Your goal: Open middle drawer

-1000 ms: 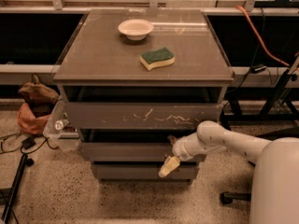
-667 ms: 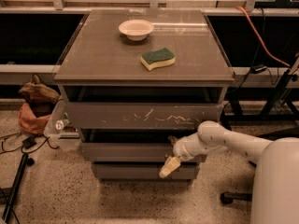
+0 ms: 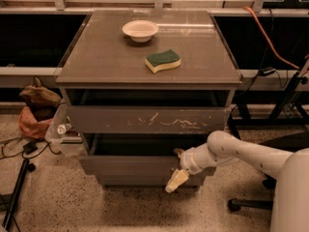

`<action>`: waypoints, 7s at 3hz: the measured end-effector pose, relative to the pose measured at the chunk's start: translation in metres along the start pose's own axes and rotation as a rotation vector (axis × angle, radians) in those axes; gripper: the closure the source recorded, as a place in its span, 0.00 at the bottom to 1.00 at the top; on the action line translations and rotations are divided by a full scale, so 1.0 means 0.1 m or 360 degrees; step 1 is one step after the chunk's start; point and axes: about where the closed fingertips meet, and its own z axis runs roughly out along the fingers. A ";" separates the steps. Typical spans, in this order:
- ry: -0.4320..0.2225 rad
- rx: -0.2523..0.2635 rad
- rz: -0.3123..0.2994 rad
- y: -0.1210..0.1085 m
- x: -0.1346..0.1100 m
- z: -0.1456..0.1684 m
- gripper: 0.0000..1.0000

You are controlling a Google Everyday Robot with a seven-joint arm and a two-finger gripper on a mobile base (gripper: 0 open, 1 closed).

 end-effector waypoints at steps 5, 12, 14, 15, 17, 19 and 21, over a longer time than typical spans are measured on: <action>0.0003 -0.0078 0.0040 0.26 0.02 -0.02 0.00; -0.0090 -0.0243 0.0122 0.65 -0.16 -0.24 0.00; -0.0090 -0.0223 0.0053 0.57 -0.19 -0.17 0.00; -0.0090 -0.0223 0.0053 0.57 -0.19 -0.17 0.00; -0.0151 0.0060 -0.0191 0.61 -0.38 -0.30 0.00; -0.0201 0.0342 -0.0385 0.20 -0.48 -0.45 0.00; -0.0116 0.0319 -0.0336 -0.37 -0.47 -0.32 0.00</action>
Offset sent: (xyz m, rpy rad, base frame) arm -0.0140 0.0054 -0.0153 -0.0265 0.0469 0.0310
